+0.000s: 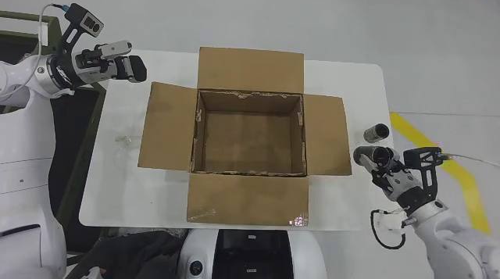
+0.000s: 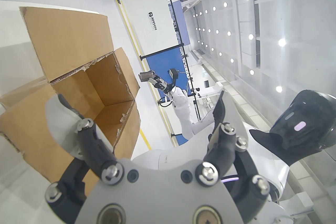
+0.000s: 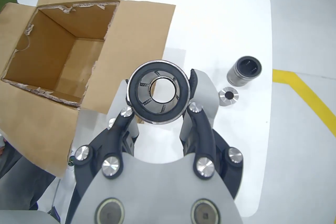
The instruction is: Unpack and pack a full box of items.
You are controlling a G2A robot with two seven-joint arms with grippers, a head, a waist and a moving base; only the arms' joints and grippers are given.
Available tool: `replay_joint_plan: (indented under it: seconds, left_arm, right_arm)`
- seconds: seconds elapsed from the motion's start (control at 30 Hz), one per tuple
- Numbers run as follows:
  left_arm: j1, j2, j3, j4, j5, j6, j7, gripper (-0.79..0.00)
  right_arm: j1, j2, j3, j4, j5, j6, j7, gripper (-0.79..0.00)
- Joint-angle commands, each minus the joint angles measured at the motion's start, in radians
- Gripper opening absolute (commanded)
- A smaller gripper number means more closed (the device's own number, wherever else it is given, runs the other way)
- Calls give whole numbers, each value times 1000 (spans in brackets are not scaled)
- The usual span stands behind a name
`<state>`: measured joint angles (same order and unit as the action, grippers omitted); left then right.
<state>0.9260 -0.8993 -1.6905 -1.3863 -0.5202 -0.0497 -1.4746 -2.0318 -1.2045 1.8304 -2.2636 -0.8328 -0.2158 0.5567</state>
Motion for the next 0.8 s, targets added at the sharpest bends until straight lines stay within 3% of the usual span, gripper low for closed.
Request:
replay_joint_plan:
  seconds: [0.0,0.77]
  left_arm:
    - [0,0,0,0,0,0,0,0]
    - [0,0,0,0,0,0,0,0]
  right_arm:
    - [0,1,2,14,-4,16,18,-785]
    - [82,8,-20,229,46,35,40,-785]
